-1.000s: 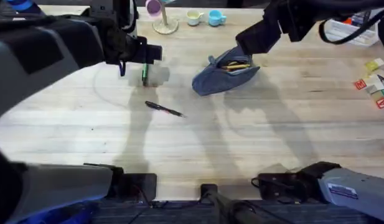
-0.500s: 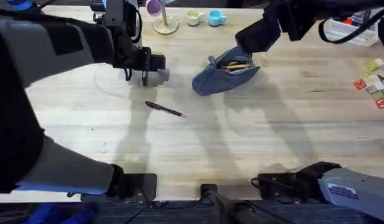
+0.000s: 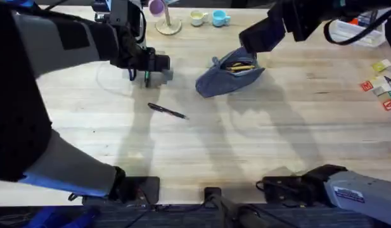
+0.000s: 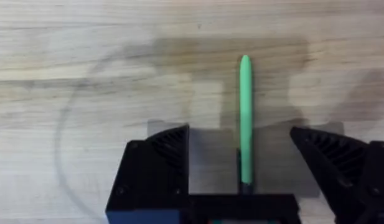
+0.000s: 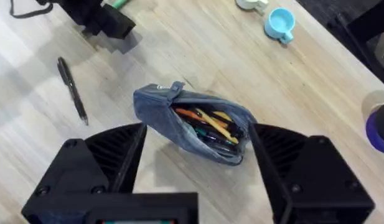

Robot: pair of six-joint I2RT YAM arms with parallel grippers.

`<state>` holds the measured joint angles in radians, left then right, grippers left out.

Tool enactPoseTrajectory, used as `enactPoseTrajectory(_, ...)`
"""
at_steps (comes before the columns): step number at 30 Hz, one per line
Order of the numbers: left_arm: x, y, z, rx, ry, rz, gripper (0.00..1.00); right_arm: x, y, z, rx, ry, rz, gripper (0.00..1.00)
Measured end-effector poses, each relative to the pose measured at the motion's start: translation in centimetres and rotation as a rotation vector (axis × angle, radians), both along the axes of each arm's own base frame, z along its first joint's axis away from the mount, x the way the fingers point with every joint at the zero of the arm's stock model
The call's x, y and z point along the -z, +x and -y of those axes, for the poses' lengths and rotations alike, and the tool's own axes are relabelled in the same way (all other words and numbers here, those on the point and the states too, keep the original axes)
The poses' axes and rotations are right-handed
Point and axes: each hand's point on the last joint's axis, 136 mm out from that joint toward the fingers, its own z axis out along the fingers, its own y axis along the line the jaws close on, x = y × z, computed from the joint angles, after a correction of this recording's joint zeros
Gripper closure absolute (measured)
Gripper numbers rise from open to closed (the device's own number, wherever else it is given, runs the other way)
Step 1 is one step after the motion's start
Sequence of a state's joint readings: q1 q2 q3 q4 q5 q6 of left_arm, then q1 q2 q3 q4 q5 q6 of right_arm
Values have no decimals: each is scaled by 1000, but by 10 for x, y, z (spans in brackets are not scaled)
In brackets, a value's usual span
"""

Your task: Unzip the bag, pick up the pens from the table one at a time and place them inside, then zip the bag closed.

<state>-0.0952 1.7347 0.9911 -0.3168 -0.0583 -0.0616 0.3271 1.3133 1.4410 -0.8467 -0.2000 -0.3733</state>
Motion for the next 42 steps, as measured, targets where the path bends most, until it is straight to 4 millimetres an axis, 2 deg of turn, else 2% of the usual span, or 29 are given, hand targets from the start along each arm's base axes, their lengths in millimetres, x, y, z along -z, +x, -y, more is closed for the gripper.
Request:
enactPoseTrajectory(3, 0, 1, 1, 3, -8, 0, 6, 0, 0, 0, 0, 0, 0, 5)
enactPoseTrajectory(5, 0, 1, 2, 2, -19, -2, 77, 0, 0, 0, 0, 0, 0, 5)
enactPoseTrajectory(10, 1, 2, 7, 12, -35, -2, 472, 0, 0, 0, 1, 1, 0, 5)
enactPoseTrajectory(13, 1, 2, 7, 13, -34, -2, 757, 0, 0, 0, 2, 2, -1, 5)
enactPoseTrajectory(17, 1, 2, 7, 12, -35, -1, 928, 0, 0, 0, 2, 2, -2, 5)
enactPoseTrajectory(30, -2, 4, 6, 11, -30, 2, 960, 2, -5, 2, 2, -5, -19, 5)
enactPoseTrajectory(35, -10, 2, 6, 9, -4, 1, 960, -17, -21, 7, 2, 12, 28, 5)
enactPoseTrajectory(38, -36, 9, 14, 24, -2, 65, 960, -32, -40, 14, 2, 23, 60, 5)
enactPoseTrajectory(42, -97, 20, 41, 96, -11, 220, 959, -40, -70, 24, 2, 22, 56, 5)
